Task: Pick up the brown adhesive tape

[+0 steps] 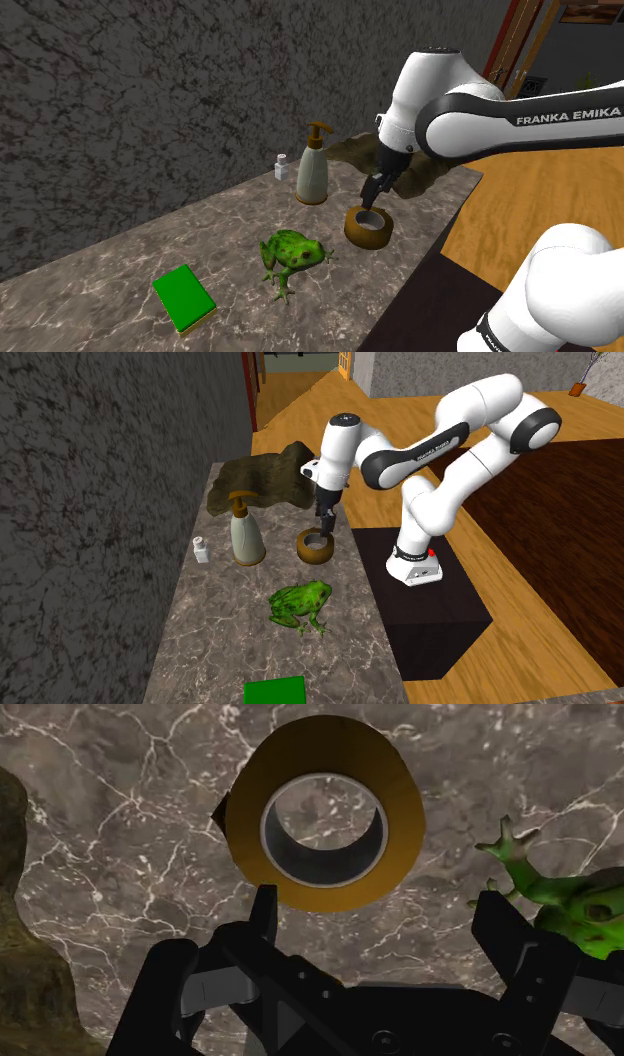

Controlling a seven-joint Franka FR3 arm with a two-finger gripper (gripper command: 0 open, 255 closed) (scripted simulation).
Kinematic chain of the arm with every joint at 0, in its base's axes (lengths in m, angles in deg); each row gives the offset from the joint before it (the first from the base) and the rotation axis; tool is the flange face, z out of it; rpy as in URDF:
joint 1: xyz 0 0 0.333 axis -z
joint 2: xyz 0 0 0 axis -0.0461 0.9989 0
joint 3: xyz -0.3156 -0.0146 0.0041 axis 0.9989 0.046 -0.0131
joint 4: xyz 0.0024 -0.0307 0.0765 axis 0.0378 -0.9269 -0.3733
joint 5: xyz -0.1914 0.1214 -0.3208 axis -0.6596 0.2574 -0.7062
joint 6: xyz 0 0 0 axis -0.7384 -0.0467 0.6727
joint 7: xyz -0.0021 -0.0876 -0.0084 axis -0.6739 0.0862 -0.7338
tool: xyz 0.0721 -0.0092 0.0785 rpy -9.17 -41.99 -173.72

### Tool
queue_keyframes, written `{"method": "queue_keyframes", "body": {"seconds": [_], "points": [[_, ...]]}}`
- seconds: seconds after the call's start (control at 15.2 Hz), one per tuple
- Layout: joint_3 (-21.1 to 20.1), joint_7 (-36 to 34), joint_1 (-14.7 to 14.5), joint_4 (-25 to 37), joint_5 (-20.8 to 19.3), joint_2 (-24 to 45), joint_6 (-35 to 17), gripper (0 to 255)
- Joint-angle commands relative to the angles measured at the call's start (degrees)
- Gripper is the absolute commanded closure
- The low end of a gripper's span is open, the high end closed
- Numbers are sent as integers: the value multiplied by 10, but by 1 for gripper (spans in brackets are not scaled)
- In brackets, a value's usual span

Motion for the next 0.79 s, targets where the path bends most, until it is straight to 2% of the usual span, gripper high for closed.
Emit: {"method": "queue_keyframes", "body": {"seconds": [0.0,0.26,0.73], "points": [[-9,-8,0,-28,3,19,-46,0],[-37,-38,-4,-63,11,75,-135,0],[-48,-46,-2,-92,10,115,-204,0]]}}
